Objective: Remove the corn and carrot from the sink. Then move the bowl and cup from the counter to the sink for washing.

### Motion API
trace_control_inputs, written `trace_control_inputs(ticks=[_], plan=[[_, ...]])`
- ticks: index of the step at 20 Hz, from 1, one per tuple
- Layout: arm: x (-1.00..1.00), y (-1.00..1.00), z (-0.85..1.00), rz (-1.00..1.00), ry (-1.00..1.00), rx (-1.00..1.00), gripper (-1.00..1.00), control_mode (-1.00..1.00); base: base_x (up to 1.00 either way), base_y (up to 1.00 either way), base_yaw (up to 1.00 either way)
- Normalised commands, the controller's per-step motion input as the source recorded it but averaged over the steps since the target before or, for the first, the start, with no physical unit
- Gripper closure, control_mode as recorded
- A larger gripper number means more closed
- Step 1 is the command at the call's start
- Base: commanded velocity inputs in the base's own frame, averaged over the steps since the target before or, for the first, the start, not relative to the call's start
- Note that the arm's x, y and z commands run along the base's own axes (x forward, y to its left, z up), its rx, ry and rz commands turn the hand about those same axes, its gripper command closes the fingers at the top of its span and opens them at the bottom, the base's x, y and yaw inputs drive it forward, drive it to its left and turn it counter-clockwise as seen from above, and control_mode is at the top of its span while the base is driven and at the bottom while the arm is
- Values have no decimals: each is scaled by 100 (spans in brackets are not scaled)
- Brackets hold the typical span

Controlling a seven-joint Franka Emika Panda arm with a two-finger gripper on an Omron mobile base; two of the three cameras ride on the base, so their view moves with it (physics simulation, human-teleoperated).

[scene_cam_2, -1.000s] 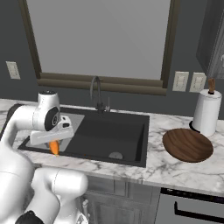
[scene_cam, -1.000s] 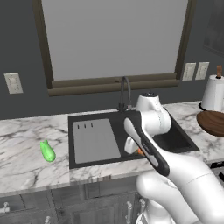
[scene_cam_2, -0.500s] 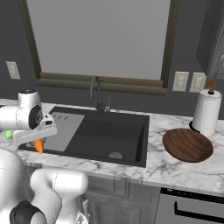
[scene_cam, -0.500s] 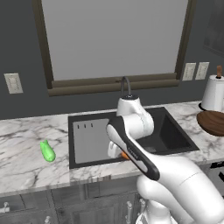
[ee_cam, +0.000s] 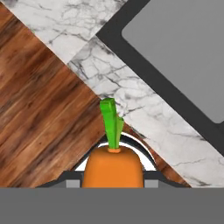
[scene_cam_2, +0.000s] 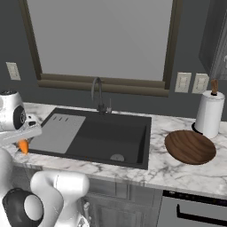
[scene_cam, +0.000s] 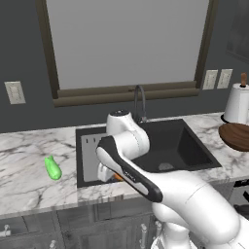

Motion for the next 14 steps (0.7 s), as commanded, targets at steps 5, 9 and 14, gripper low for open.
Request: trace_control_inputs(ticks=[5, 9, 14], plan=[[9, 68, 0, 0, 0, -4, 100, -100, 0, 0, 0], [11, 65, 0, 0, 0, -3, 100, -100, 0, 0, 0], [11, 60, 0, 0, 0, 0, 100, -100, 0, 0, 0]])
